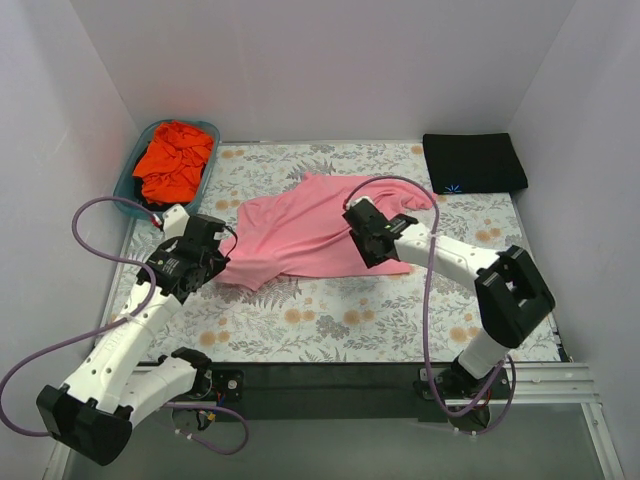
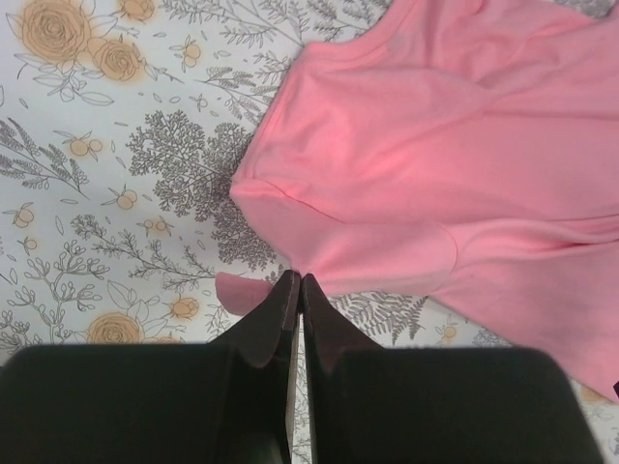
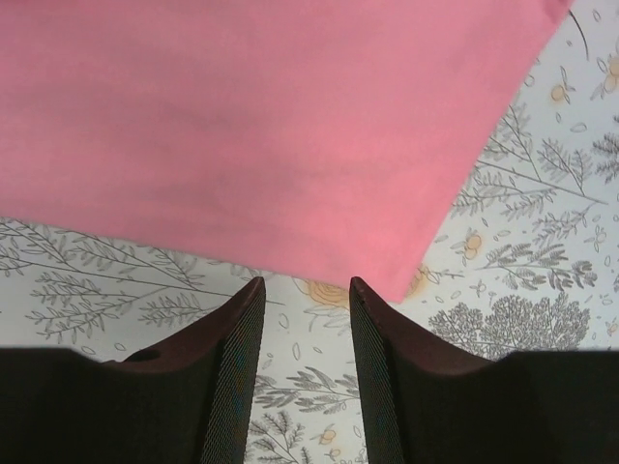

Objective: Fold and stack the t-shirts
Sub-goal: Flatten the tshirt out

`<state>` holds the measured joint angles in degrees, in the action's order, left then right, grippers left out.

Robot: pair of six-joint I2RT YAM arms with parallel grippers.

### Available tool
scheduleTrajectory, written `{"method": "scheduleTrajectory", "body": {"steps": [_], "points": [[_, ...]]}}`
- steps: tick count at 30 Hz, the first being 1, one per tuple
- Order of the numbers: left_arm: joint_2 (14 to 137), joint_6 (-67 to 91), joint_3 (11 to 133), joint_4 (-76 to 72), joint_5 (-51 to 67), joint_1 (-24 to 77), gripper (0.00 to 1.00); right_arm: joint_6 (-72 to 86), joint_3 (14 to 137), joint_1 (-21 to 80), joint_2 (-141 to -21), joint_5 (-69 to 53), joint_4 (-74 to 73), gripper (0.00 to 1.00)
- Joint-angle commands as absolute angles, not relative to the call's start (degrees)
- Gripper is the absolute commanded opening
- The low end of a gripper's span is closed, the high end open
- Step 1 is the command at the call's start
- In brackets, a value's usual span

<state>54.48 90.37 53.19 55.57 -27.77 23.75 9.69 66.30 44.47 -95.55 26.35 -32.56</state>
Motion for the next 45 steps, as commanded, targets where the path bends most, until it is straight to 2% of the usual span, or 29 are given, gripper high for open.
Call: {"method": "scheduleTrajectory", "body": {"steps": [1, 8, 9, 12, 25, 27, 28, 29, 30, 31, 35, 36, 40, 43, 45], "points": [[52.91, 88.16, 57.03, 57.3, -29.71, 23.64, 0.0, 10.45, 62.85, 38.42, -88.43, 21.2, -29.19, 0.48], [53.79, 86.05, 62.39, 57.3, -28.3, 23.64, 0.0, 16.78, 47.12, 18.84, -80.51, 0.45, -15.83, 0.47], [54.22, 85.52, 63.36, 57.22, -28.21, 23.73, 0.0, 17.48, 44.85, 17.94, -80.42, -4.78, -14.43, 0.47], [54.93, 84.47, 66.61, 56.78, -27.69, 23.73, 0.0, 19.41, 42.2, 16.26, -81.47, -9.91, -10.03, 0.49], [56.86, 83.41, 71.19, 55.99, -27.25, 23.64, 0.0, 30.67, 34.63, 14.41, -89.38, -22.85, 6.05, 0.5], [57.39, 83.32, 71.1, 55.81, -27.25, 23.64, 0.0, 31.2, 34.54, 14.41, -91.49, -23.38, 6.85, 0.46], [57.48, 83.41, 70.76, 55.46, -27.16, 23.73, 0.0, 31.11, 34.72, 14.33, -92.02, -23.29, 6.94, 0.3], [57.65, 83.67, 70.49, 55.2, -26.38, 23.64, 0.0, 30.68, 35.15, 14.41, -92.54, -22.86, 6.6, 0.2], [57.74, 83.85, 70.05, 54.76, -25.85, 23.64, 0.0, 30.24, 35.5, 14.33, -92.29, -20.85, 6.07, 0.04], [57.83, 84.02, 69.53, 53.71, -25.23, 23.73, 0.0, 29.71, 36.12, 13.98, -91.85, -18.92, 2.85, 0.01], [58.62, 84.99, 65.66, 51.68, -24.87, 23.64, 0.0, 22.35, 44.45, 10.56, -85.72, -2.59, -15.48, 0.01], [58.71, 85.16, 64.35, 51.16, -24.79, 23.64, 0.0, 20.76, 49.35, 10.11, -84.39, 7.81, -18.51, 0.01], [59.76, 85.17, 61.44, 47.38, -22.07, 23.64, 0.0, 13.46, 63.05, 9.32, -81.3, 32.18, -32.06, 0.01], [59.86, 85.43, 58.46, 46.32, -19.26, 23.64, 0.0, 11.52, 72.12, 10.8, -83.31, 36.38, -36.21, 0.01], [58.89, 85.6, 56.35, 45.97, -18.2, 23.64, 0.0, 8.72, 75.22, 15.54, -86.65, 36.91, -36.47, 0.01]]}}
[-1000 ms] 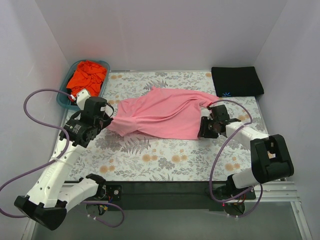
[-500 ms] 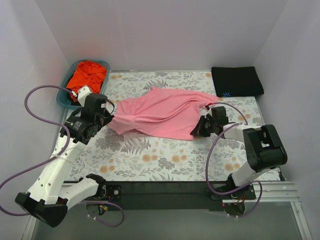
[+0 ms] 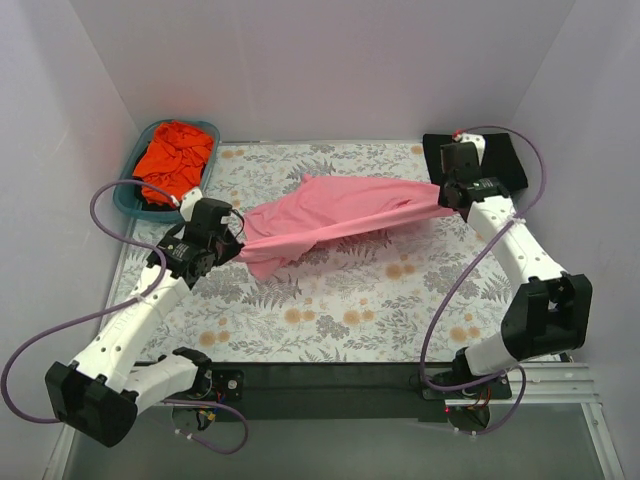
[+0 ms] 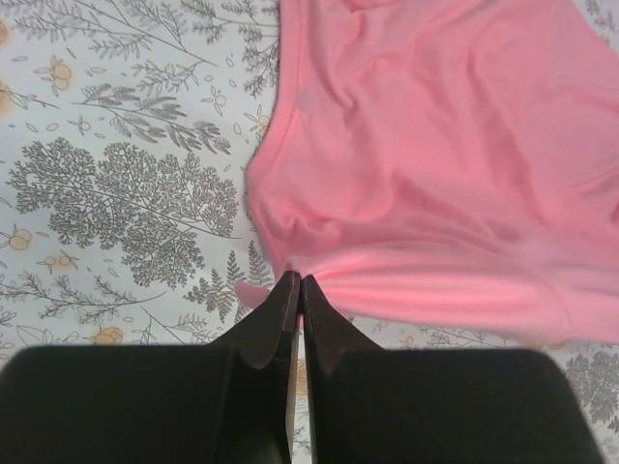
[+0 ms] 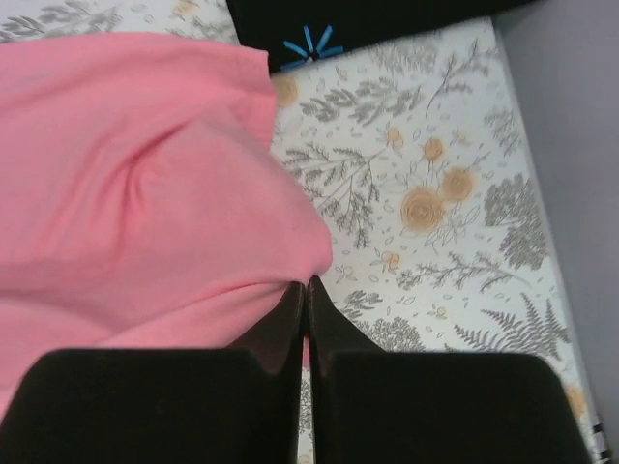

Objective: Fold and stack the t-shirts
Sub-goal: Flatten the tshirt out

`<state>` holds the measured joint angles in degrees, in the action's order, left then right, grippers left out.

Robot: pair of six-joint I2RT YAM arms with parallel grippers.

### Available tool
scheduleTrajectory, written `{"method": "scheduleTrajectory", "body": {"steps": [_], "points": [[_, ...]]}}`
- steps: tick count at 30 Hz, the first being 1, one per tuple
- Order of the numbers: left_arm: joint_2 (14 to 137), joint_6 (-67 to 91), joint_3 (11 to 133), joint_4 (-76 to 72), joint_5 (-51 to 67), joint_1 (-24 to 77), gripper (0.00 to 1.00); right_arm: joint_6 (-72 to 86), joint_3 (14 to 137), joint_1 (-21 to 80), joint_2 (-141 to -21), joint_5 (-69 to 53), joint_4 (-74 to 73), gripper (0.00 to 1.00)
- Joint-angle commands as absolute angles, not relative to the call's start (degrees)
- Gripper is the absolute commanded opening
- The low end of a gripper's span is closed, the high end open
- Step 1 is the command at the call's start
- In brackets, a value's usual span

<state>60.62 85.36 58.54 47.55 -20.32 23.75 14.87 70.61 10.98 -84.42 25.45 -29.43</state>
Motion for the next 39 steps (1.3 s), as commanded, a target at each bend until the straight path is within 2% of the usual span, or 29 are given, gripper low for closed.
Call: {"method": "scheduleTrajectory", "body": {"steps": [1, 8, 15, 18, 19, 21, 22, 25, 29, 34, 36, 39], "points": [[58.36, 85.69, 53.99, 45.53, -17.06, 23.64, 0.0, 7.92, 76.8, 17.47, -88.31, 37.18, -37.87, 0.01], [54.06, 85.87, 44.49, 43.77, -12.14, 23.64, 0.0, 0.53, 80.94, 39.6, -107.45, 46.57, -39.37, 0.01], [51.33, 85.17, 40.52, 42.28, -9.23, 23.64, 0.0, -6.93, 85.51, 53.42, -117.77, 46.15, -39.46, 0.01], [50.98, 84.99, 39.9, 41.57, -8.53, 23.73, 0.0, -8.88, 87.62, 57.47, -119.97, 43.27, -39.38, 0.16], [51.06, 84.99, 39.82, 41.49, -8.44, 23.64, 0.0, -8.7, 88.15, 57.92, -119.36, 41.76, -39.29, 0.29], [50.8, 84.99, 39.81, 41.49, -8.61, 23.64, 0.0, -7.13, 87.81, 57.92, -117.52, 36.95, -38.94, 0.41], [50.71, 84.99, 39.81, 41.48, -8.61, 23.64, 0.0, -6.68, 87.37, 57.83, -115.07, 35.7, -38.67, 0.5], [50.27, 84.82, 39.99, 41.22, -8.79, 23.64, 0.0, -3.88, 83.16, 56.34, -107.97, 30.51, -35.53, 0.58], [50.1, 84.03, 40.25, 41.4, -9.84, 23.64, 0.0, 2.71, 71.06, 48.9, -98.19, 22.6, -30.33, 0.55], [50.01, 83.85, 39.55, 40.61, -10.2, 23.64, 0.0, 10.1, 59.35, 38.34, -88.36, 6.79, -23.49, 0.45], [49.66, 83.58, 38.68, 39.99, -10.28, 23.64, 0.0, 12.04, 53.65, 34.9, -86.23, 0.92, -18.47, 0.39], [48.61, 82.36, 37.1, 38.06, -10.2, 23.64, 0.0, 12.74, 49.94, 32.26, -85.6, -4.9, -13.98, 0.36]]}}
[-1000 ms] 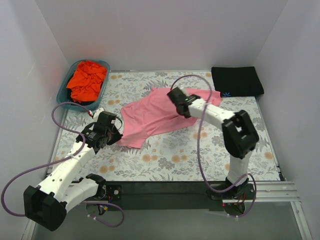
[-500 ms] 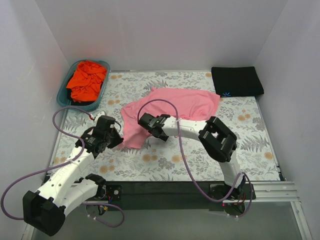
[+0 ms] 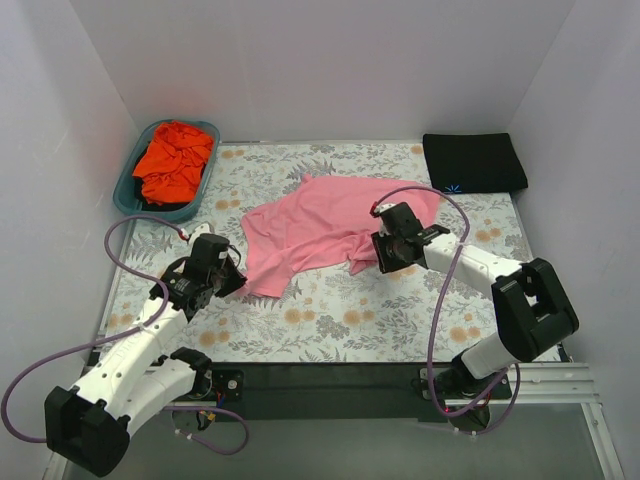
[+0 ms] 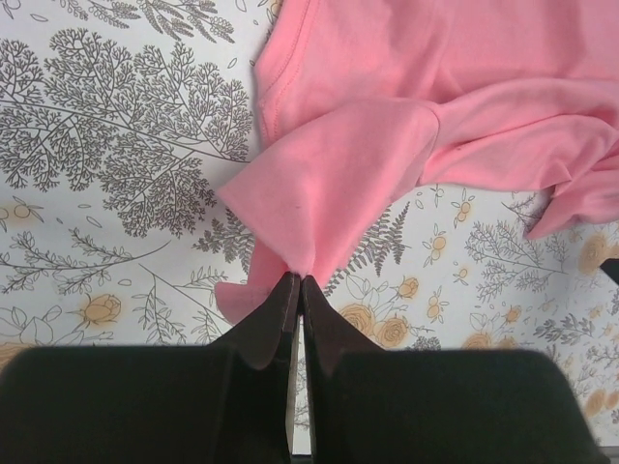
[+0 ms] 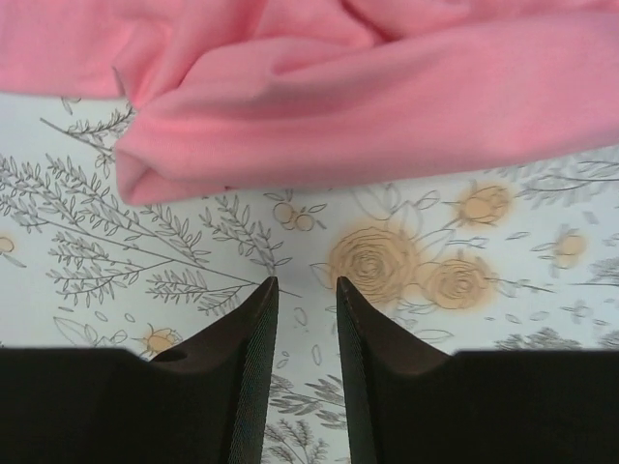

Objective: Fold and stack the t-shirts
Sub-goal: Flatten the tshirt out

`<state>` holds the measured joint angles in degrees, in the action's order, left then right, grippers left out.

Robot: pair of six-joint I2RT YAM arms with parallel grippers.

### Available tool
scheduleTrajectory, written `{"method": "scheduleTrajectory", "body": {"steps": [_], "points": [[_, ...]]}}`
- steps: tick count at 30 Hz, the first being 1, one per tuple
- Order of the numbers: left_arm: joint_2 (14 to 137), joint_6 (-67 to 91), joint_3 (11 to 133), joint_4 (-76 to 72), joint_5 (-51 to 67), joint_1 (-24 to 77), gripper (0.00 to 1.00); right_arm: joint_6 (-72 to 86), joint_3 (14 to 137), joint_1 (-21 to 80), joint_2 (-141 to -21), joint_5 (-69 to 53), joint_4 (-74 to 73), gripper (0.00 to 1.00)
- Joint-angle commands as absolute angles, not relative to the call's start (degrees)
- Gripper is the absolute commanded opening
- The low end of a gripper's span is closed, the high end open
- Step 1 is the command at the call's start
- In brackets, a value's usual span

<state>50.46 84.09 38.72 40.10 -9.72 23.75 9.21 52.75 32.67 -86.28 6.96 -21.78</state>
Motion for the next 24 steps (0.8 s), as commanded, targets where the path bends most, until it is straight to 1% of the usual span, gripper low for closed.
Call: {"method": "scheduleTrajectory", "body": {"steps": [1, 4, 10, 17, 24], "points": [[48.08, 81.74, 36.65, 36.93, -10.2, 23.64, 0.0, 12.74, 49.31, 31.73, -86.13, -5.79, -13.02, 0.36], [47.29, 80.6, 35.42, 35.25, -10.9, 23.64, 0.0, 13.62, 47.82, 30.85, -87.36, -9.4, -8.54, 0.36], [45.79, 80.33, 34.19, 33.05, -11.43, 23.64, 0.0, 15.2, 46.76, 29.71, -89.38, -11.69, -2.21, 0.37], [45.18, 80.33, 34.1, 32.87, -11.69, 23.64, 0.0, 15.73, 47.37, 29.44, -92.02, -11.6, 1.3, 0.38], [45.0, 80.42, 33.93, 32.78, -11.69, 23.64, 0.0, 15.73, 47.37, 29.44, -93.69, -9.06, 2.28, 0.41]]}}
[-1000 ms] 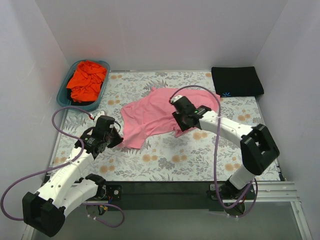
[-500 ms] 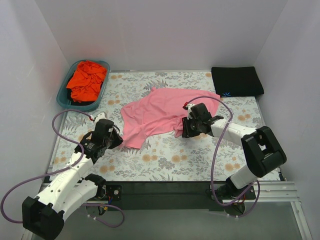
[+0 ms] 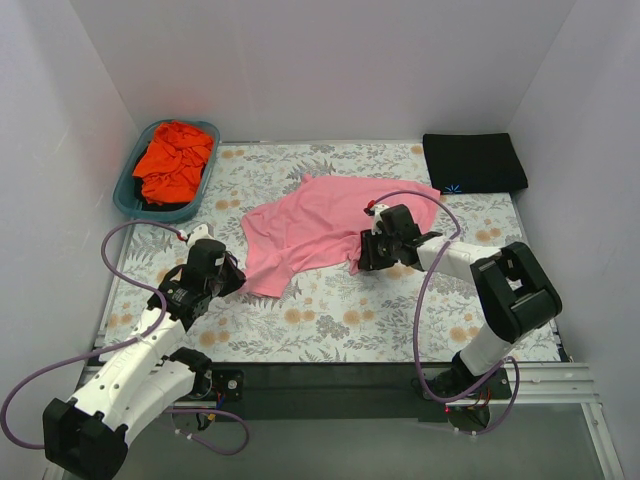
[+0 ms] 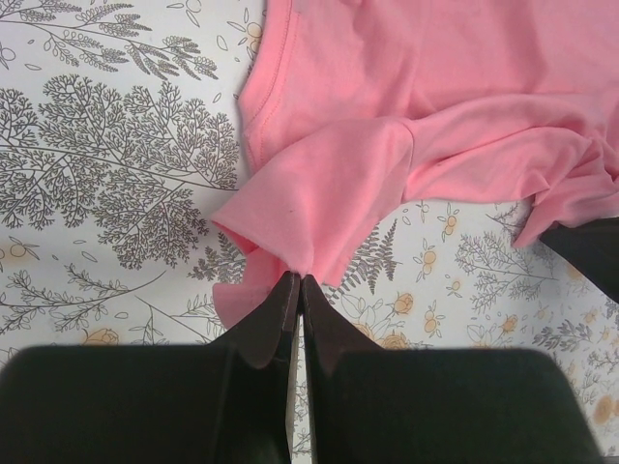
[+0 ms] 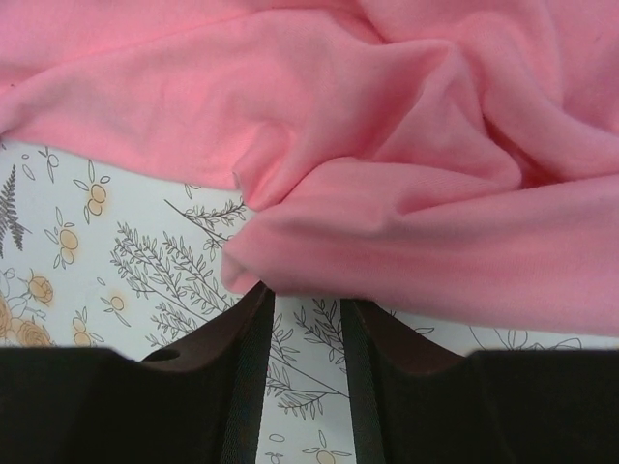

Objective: Fold and stack the t-shirts
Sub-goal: Flatten the tshirt out

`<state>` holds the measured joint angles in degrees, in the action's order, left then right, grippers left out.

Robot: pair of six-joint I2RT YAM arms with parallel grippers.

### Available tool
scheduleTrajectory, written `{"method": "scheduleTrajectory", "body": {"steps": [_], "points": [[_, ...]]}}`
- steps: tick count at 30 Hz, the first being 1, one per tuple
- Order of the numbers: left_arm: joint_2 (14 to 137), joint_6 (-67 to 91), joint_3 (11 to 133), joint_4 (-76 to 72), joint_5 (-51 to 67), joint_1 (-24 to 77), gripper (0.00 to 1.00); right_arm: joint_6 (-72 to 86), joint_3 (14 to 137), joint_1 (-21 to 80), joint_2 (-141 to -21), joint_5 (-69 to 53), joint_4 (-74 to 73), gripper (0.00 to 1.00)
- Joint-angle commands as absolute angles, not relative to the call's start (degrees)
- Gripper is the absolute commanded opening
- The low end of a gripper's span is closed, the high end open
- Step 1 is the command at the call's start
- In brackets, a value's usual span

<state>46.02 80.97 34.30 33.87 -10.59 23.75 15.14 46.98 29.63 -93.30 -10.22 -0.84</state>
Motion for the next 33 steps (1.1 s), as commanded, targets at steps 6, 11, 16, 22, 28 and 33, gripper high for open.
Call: {"method": "scheduleTrajectory", "body": {"steps": [6, 11, 16, 22, 28, 33], "points": [[45.44, 80.33, 33.93, 32.7, -11.51, 23.64, 0.0, 15.82, 47.2, 29.44, -94.13, -9.4, 3.69, 0.42], [45.26, 80.33, 33.93, 32.69, -11.6, 23.73, 0.0, 16.0, 46.85, 29.44, -94.92, -10.02, 3.69, 0.41], [45.18, 80.42, 34.01, 32.69, -11.69, 23.64, 0.0, 16.35, 45.18, 29.44, -94.22, -10.63, 4.13, 0.36], [45.35, 80.33, 34.01, 32.69, -11.6, 23.64, 0.0, 16.35, 44.03, 29.44, -92.64, -10.72, 3.96, 0.19], [45.09, 81.12, 34.45, 33.4, -12.83, 23.64, 0.0, 15.82, 45.43, 29.44, -87.81, -7.3, -1.39, 0.01], [45.18, 82.62, 34.45, 34.1, -15.2, 23.64, 0.0, 15.12, 47.63, 28.66, -81.41, -0.27, -12.11, 0.01]]}}
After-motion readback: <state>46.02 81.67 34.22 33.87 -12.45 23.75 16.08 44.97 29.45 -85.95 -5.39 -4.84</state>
